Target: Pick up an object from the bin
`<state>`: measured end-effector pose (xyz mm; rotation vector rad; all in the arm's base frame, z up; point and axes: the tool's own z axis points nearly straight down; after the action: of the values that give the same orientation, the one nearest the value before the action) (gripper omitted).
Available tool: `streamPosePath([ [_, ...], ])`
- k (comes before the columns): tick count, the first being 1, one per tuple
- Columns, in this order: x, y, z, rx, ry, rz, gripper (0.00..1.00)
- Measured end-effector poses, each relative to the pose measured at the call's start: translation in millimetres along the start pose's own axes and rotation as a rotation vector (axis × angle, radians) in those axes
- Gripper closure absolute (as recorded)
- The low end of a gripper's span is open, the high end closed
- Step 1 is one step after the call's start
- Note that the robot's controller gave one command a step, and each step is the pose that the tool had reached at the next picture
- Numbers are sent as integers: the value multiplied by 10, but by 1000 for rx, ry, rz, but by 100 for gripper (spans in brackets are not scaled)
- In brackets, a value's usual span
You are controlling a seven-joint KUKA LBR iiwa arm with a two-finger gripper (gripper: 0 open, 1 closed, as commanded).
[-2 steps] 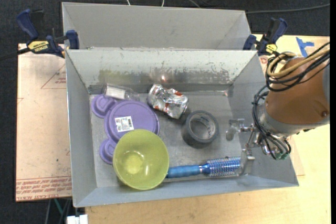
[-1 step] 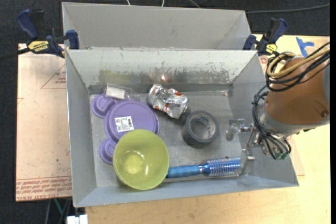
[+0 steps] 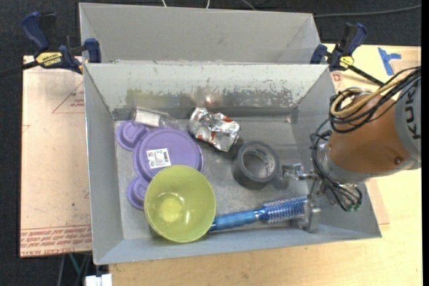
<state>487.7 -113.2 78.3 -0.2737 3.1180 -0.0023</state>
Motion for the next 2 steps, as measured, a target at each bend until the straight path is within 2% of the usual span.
streamPosePath([
  [1, -43, 35, 109, 1, -3, 14, 0],
  [2, -554, 610, 88, 2, -7, -341, 100],
])
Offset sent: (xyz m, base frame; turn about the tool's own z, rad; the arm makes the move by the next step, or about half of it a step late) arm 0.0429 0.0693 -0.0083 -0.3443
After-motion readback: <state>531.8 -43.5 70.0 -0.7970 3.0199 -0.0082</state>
